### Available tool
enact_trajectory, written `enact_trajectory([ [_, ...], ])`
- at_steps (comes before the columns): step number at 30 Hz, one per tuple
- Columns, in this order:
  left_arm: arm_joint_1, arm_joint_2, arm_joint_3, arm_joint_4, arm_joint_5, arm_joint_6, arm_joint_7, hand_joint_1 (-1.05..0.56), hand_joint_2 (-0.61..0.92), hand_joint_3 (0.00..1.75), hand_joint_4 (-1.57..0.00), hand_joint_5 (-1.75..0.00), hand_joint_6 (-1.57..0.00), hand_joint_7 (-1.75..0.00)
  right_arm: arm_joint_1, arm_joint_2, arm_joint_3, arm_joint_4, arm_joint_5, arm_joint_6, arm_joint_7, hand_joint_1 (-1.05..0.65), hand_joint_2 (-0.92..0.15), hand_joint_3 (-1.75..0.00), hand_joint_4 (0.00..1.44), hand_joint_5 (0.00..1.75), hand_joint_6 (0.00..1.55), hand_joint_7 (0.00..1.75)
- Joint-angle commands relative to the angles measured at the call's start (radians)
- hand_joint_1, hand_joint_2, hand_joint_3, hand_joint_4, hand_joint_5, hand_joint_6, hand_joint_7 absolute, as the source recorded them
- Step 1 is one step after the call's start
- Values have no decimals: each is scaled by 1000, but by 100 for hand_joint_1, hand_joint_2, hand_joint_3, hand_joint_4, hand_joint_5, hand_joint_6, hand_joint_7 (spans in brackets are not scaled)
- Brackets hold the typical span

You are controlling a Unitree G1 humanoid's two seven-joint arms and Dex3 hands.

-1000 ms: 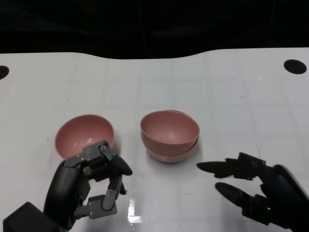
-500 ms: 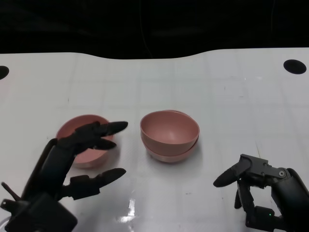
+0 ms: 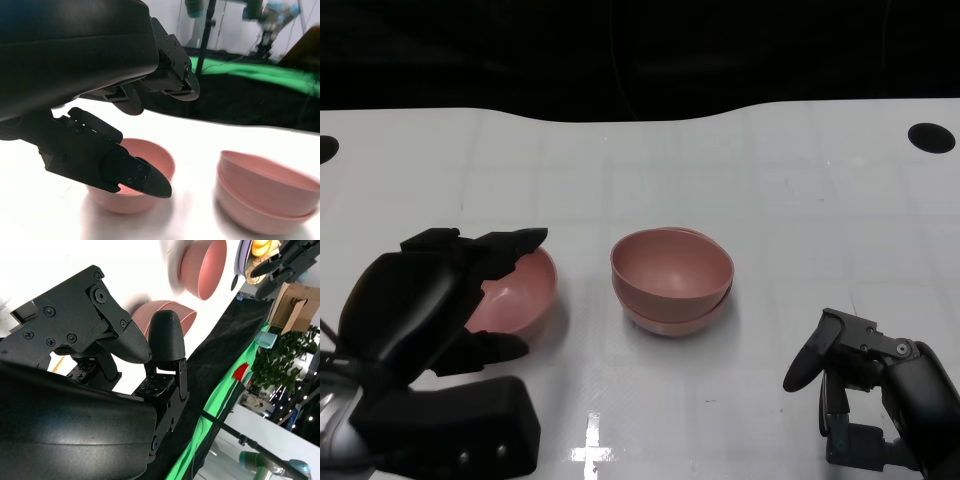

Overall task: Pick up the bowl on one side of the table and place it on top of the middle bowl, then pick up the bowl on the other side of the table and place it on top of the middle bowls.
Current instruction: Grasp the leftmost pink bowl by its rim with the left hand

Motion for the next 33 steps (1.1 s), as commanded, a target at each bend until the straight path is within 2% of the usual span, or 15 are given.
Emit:
enact_trajectory([
  [1, -46, 35, -39, 49, 37, 66, -54, -54, 89, 1, -35, -46, -44, 0, 2, 6, -8, -1, -2, 23, -1, -6, -25, -163, 95, 175, 82, 161],
  [8, -170, 58, -167, 205, 131, 175, -146, -49, 90, 1, -50, -19, -47, -1, 1, 19, -6, -12, -7, 46, -1, -6, -24, -164, 95, 175, 81, 161],
  [12, -245, 87, -244, 291, 166, 198, -238, -45, 92, 8, -58, -17, -52, -2, -2, 24, -6, -14, -19, 49, -5, -5, -24, -164, 95, 175, 81, 160],
  [15, -288, 88, -276, 361, 142, 187, -273, -44, 92, 9, -72, -23, -60, -6, -5, 27, -6, -14, -26, 46, -10, -5, -24, -164, 94, 175, 81, 159],
  [16, -299, 88, -281, 385, 130, 176, -270, -43, 92, 9, -79, -27, -63, -6, -6, 29, -7, -14, -28, 46, -11, -5, -24, -164, 94, 175, 81, 159],
  [20, -352, 83, -310, 513, 101, 116, -224, -36, 92, 15, -72, -112, -85, -3, -9, 35, -8, -21, -30, 61, -10, -6, -24, -164, 94, 175, 82, 157],
  [21, -364, 82, -316, 543, 95, 101, -210, -34, 92, 17, -70, -123, -88, -3, -10, 35, -8, -21, -32, 63, -10, -6, -24, -163, 94, 175, 82, 157],
  [23, -378, 82, -324, 578, 87, 82, -191, -30, 92, 17, -68, -129, -97, -6, -11, 36, -8, -21, -33, 64, -10, -6, -23, -164, 94, 175, 82, 157],
  [24, -382, 78, -319, 603, 80, 50, -129, -30, 92, 17, -68, -130, -98, -6, -11, 35, -8, -20, -33, 60, -10, -6, -23, -164, 94, 175, 82, 157],
  [25, -381, 72, -307, 623, 66, 12, -53, -29, 92, 20, -72, -142, -107, -12, -11, 35, -9, -20, -33, 58, -9, -6, -23, -164, 93, 175, 82, 156],
  [26, -381, 67, -300, 640, 55, -18, 5, -28, 90, 29, -74, -158, -98, -55, -11, 35, -9, -20, -33, 57, -9, -6, -23, -164, 93, 175, 82, 156],
  [27, -380, 63, -292, 651, 43, -43, 57, -27, 88, 35, -75, -168, -80, -104, -11, 35, -9, -21, -32, 57, -8, -6, -23, -164, 93, 175, 82, 155],
  [28, -380, 62, -291, 658, 40, -59, 97, -27, 89, 42, -79, -171, -71, -130, -11, 35, -9, -21, -32, 57, -8, -6, -23, -164, 93, 175, 82, 155],
  [31, -387, 67, -301, 662, 56, -99, 207, -27, 90, 47, -79, -174, -59, -151, -10, 35, -8, -22, -35, 57, -8, -6, -23, -164, 93, 175, 82, 155],
  [33, -389, 67, -303, 644, 66, -118, 267, -27, 87, 45, -77, -175, -63, -140, -10, 34, -7, -22, -37, 56, -9, -7, -22, -164, 93, 175, 82, 155],
])
